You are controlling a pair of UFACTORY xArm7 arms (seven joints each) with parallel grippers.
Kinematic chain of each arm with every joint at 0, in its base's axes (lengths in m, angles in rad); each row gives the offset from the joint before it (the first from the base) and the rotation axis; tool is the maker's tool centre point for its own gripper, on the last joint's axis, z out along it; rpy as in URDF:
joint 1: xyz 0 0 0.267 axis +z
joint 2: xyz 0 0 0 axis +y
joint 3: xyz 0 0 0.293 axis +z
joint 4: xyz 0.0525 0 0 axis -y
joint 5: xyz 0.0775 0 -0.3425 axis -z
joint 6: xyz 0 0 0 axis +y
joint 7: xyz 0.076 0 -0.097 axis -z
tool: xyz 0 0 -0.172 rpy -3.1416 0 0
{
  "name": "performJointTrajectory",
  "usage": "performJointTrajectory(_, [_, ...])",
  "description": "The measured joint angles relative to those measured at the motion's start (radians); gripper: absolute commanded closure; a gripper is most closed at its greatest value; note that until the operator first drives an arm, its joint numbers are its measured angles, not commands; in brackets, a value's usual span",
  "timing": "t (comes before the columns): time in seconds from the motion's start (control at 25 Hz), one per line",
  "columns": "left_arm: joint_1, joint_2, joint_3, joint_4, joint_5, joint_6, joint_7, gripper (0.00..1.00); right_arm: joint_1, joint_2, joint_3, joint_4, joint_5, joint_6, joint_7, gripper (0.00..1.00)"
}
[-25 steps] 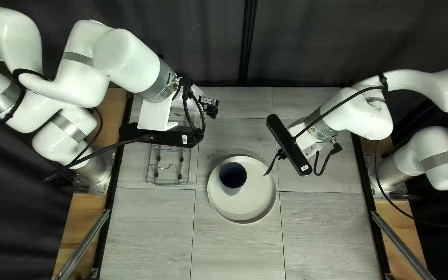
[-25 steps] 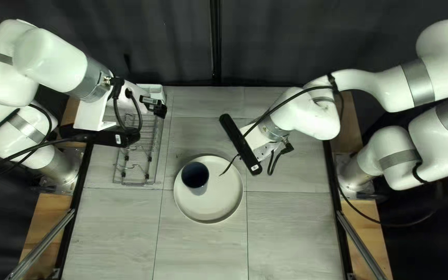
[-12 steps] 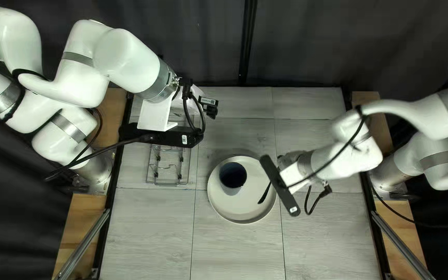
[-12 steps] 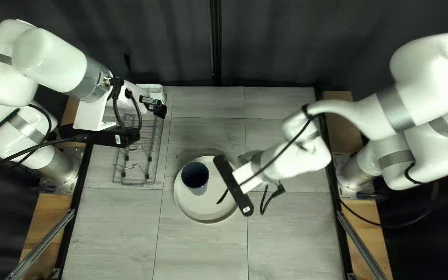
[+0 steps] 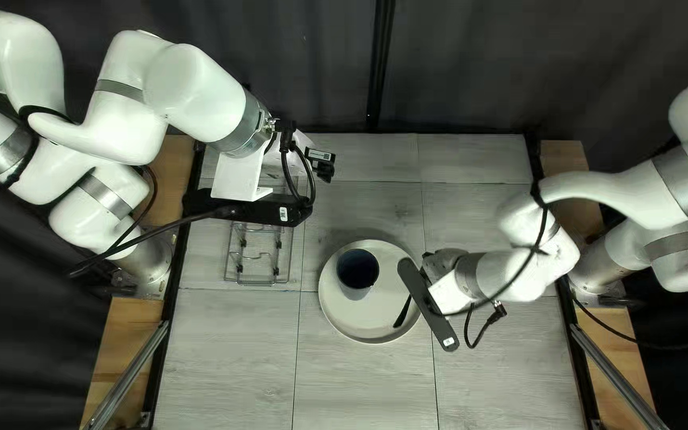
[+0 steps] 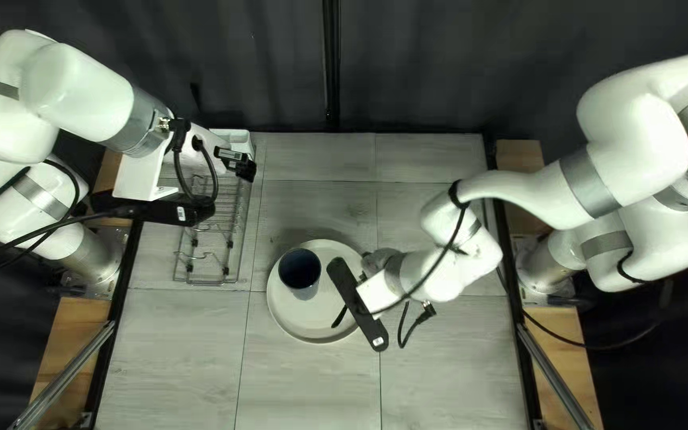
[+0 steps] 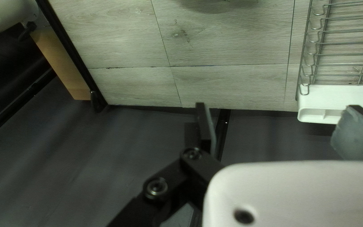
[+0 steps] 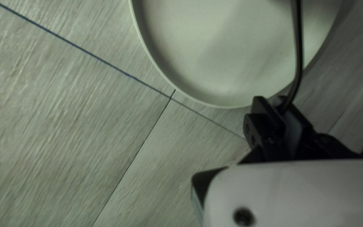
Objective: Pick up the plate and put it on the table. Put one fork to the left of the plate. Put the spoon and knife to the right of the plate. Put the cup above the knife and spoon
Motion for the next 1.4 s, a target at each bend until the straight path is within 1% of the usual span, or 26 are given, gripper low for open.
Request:
performJointTrajectory(0.16, [0.000,0.000,0.000,0.000,0.000,0.000,0.000,0.00,-0.004,0.074,-0.004,0.034,-0.173,-0.041,0.117,1.00])
performJointTrajectory(0.2, [0.000,0.000,0.000,0.000,0.000,0.000,0.000,0.00,-0.003,0.098,-0.007,0.046,-0.218,-0.049,0.151,0.89])
performJointTrajectory(0.28, [0.000,0.000,0.000,0.000,0.000,0.000,0.000,0.00,0.003,0.146,-0.012,0.070,-0.301,-0.062,0.213,0.26])
performJointTrajectory(0.32, [0.000,0.000,0.000,0.000,0.000,0.000,0.000,0.00,0.006,0.169,-0.015,0.081,-0.339,-0.067,0.242,0.17])
performJointTrajectory(0.36, [0.000,0.000,0.000,0.000,0.000,0.000,0.000,0.00,0.008,0.188,-0.018,0.090,-0.373,-0.072,0.269,0.00])
performJointTrajectory(0.44, [0.000,0.000,0.000,0.000,0.000,0.000,0.000,0.00,0.010,0.214,-0.025,0.098,-0.436,-0.088,0.317,0.00])
performJointTrajectory(0.52, [0.000,0.000,0.000,0.000,0.000,0.000,0.000,0.00,0.009,0.223,-0.029,0.098,-0.464,-0.100,0.336,0.00])
performJointTrajectory(0.64, [0.000,0.000,0.000,0.000,0.000,0.000,0.000,0.00,0.009,0.196,-0.024,0.083,-0.426,-0.099,0.299,0.00])
performJointTrajectory(0.72, [0.000,0.000,0.000,0.000,0.000,0.000,0.000,0.00,0.012,0.161,-0.018,0.070,-0.355,-0.088,0.237,0.00])
performJointTrajectory(0.88, [0.000,0.000,0.000,0.000,0.000,0.000,0.000,0.00,0.036,0.064,-0.006,0.049,-0.143,-0.028,0.059,0.00])
performJointTrajectory(0.96, [0.000,0.000,0.000,0.000,0.000,0.000,0.000,0.00,0.051,0.022,-0.003,0.048,-0.049,0.008,-0.017,0.00])
performJointTrajectory(1.04, [0.000,0.000,0.000,0.000,0.000,0.000,0.000,0.00,0.062,0.001,-0.002,0.061,0.018,0.037,-0.068,0.00])
performJointTrajectory(1.28, [0.000,0.000,0.000,0.000,0.000,0.000,0.000,0.00,0.078,0.012,-0.001,0.170,0.178,0.122,-0.173,0.00])
performJointTrajectory(1.4, [0.000,0.000,0.000,0.000,0.000,0.000,0.000,0.00,0.079,0.042,-0.004,0.256,0.289,0.179,-0.241,0.00])
